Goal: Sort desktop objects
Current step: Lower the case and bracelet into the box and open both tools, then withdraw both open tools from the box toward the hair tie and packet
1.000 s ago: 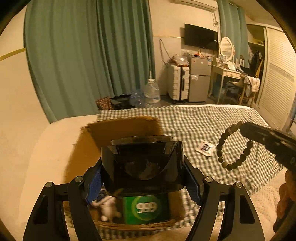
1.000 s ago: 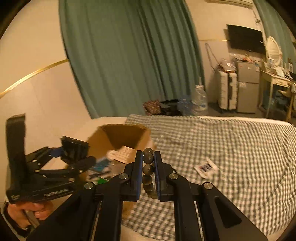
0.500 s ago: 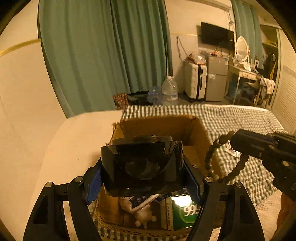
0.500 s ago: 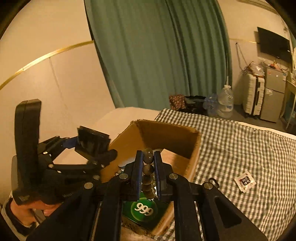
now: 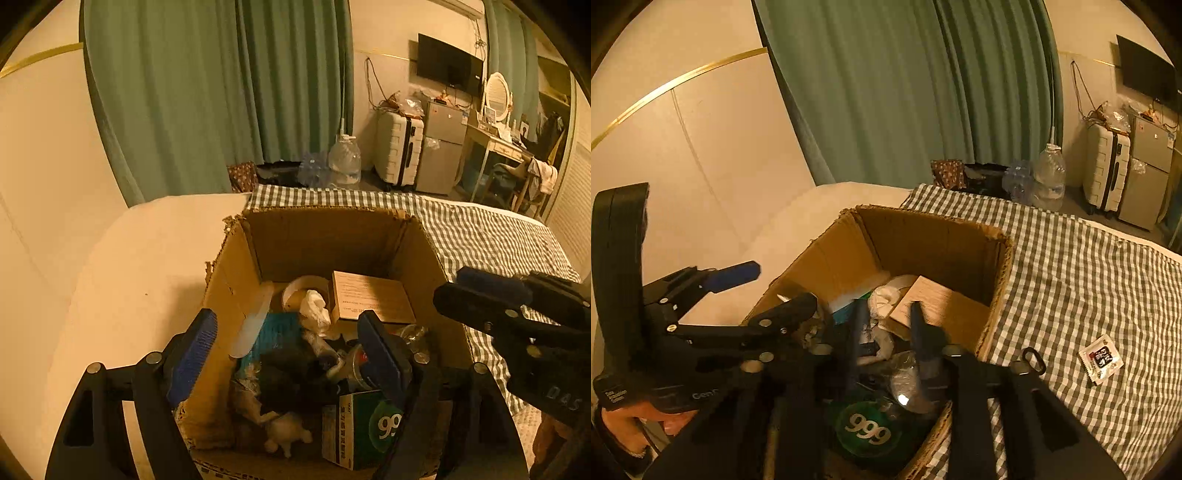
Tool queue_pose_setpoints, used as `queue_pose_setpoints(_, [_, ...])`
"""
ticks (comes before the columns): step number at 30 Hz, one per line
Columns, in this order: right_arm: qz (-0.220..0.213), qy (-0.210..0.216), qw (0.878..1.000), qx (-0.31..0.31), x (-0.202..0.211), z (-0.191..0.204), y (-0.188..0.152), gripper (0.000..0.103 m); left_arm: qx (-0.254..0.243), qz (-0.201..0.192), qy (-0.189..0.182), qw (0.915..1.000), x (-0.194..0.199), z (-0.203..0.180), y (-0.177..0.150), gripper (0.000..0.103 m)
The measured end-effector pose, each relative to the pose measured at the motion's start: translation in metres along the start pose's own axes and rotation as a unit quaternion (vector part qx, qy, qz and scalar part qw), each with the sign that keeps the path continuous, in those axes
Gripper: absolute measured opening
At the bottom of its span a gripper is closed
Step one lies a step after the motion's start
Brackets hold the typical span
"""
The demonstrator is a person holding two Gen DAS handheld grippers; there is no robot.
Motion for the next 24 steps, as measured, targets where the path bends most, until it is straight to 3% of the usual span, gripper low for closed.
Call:
queue_pose_setpoints(5, [-0.022,0.004,1.0,-0.01,0.017,-0.007,0.009,0.044,0.014,-0.02,0.007,0.9997,0.013,-0.002,0.002,0.084])
queue_pose_setpoints(8, [-0.036,0.002,0.999,-0.01,0.028,-0.011,0.015,0.058,0.031,-0.027,-0.001,0.9991,0.019,-0.004,0.008,0.086])
queue_pose_setpoints(10, [-0.046,-0.002,0.999,-0.009,0.035,-0.019,0.021,0.062,0.035,-0.034,-0.008,0.9988,0.027,-0.014,0.016,0.087])
queue_pose_setpoints(14, [-0.058,-0.019,0.998,-0.012,0.053,-0.035,0.027,0.072,0.009,-0.058,0.01,0.9982,0.043,-0.04,0.026,0.096])
queue_pose_setpoints(18, [-0.065,-0.044,0.997,0.009,0.075,-0.048,0.028,0.086,-0.01,-0.068,0.007,0.9976,0.054,-0.066,0.036,0.097])
queue_pose_setpoints(24, [-0.092,-0.062,0.994,-0.003,0.112,-0.093,0.024,0.094,-0.042,-0.083,-0.007,0.9956,0.066,-0.125,0.057,0.099])
Point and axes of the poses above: each gripper's, at about its wrist camera, not at the fingertips, and x roughly against the way its jaws point, z to its left, y to its top, the point moved 1 cm from there along -x, roughly the way its jaws point, and after that the axes turned 13 degrees about -x, right-handed, at the moved point
